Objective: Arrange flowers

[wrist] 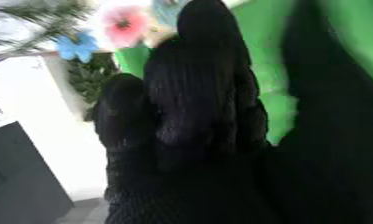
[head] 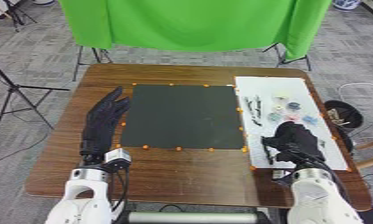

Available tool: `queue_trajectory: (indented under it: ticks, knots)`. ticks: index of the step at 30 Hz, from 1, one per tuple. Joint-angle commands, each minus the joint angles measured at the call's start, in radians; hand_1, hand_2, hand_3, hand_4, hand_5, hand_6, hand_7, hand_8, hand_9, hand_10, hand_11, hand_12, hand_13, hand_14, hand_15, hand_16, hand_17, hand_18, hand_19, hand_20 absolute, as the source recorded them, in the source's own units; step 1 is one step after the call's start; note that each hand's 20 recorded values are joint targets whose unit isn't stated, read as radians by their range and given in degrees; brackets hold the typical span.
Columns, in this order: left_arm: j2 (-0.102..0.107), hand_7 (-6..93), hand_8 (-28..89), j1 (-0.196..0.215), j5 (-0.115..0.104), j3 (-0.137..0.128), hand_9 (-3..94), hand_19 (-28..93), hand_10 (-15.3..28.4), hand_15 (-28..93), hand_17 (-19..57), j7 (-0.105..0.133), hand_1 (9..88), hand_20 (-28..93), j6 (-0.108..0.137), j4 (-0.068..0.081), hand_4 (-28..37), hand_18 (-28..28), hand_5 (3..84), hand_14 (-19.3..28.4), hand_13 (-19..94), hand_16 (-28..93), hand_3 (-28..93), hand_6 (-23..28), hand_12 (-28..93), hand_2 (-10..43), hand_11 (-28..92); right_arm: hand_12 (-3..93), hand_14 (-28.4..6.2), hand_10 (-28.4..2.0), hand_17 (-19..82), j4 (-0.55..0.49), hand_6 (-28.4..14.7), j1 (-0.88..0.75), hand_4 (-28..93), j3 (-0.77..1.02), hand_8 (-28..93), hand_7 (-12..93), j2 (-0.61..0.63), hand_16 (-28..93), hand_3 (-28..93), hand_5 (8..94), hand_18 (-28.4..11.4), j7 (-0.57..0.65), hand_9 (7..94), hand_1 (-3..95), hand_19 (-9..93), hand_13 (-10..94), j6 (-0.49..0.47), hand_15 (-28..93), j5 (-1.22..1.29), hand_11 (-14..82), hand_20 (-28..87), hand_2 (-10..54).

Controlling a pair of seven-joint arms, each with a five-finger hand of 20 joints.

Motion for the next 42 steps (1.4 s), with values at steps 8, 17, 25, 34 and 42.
queue_trajectory:
  ticks: [8, 17, 25, 34, 42]
  knots:
    - [-0.004, 11.3, -8, 0.007, 0.002, 0.002, 42.5, 6, 13.3, 16, 1.1, -0.015, 27.2, 13, -0.016, 0.002, -21.7, 10.6, 40.6, 16.8, 30, 0, 66, 1.7, 10, -6.2, 17, 26.0, -3.8, -15.4, 69, 0.018, -4.5, -0.019, -2, -0.040, -7, 30, 0.003, 31, 66, 65.8, -6.0, 0.062, 77.6, 32.7, 87, 93, -0.058, 47, -0.003, 31.1, 39, -9.5]
    - [-0.005, 11.2, -8, 0.006, 0.001, 0.010, 42.5, 6, 13.3, 16, 1.1, -0.017, 27.3, 13, -0.014, 0.004, -21.8, 10.6, 40.5, 16.8, 30, 0, 66, 1.7, 10, -5.9, 17, 26.0, -2.4, -13.2, 72, 0.103, -3.8, 0.000, -2, -0.122, 23, 36, -0.021, 26, 59, 65.2, -5.4, 0.064, 85.5, 47.5, 90, 94, 0.024, 52, -0.042, 37.2, 34, -9.5]
    - [-0.007, 11.2, -8, 0.009, -0.001, 0.010, 42.5, 6, 13.3, 16, 1.1, -0.019, 27.1, 13, -0.019, 0.003, -21.8, 10.6, 40.6, 16.9, 30, 0, 66, 1.7, 10, -5.8, 17, 33.8, -1.7, -11.9, 74, 0.130, -3.4, 0.005, 1, -0.118, 23, 41, -0.041, 23, 60, 65.0, -4.3, 0.101, 89.1, 53.6, 89, 94, -0.017, 55, 0.101, 32.2, 33, -9.5]
    - [-0.008, 10.9, -8, 0.006, 0.000, 0.013, 42.4, 6, 13.3, 16, 1.1, -0.030, 26.9, 13, -0.029, 0.005, -21.9, 10.6, 40.4, 16.9, 30, 0, 66, 1.8, 10, -5.8, 17, 30.7, -1.6, -12.3, 75, 0.157, -3.5, 0.014, 19, -0.113, 24, 40, -0.042, 20, 62, 63.9, -4.1, 0.115, 91.1, 54.5, 88, 94, -0.092, 57, 0.139, 33.2, 34, -8.5]
    - [-0.007, 10.9, -8, 0.006, 0.000, 0.017, 42.3, 6, 13.3, 16, 1.0, -0.034, 26.8, 13, -0.033, 0.005, -21.9, 10.6, 40.3, 16.9, 30, 0, 66, 1.7, 10, -5.8, 17, 31.3, -0.8, -12.7, 76, 0.187, -2.8, 0.014, 24, -0.110, 23, 39, -0.026, 20, 62, 68.0, -5.0, 0.078, 90.1, 55.1, 89, 94, -0.029, 61, 0.109, 39.0, 39, -8.9]
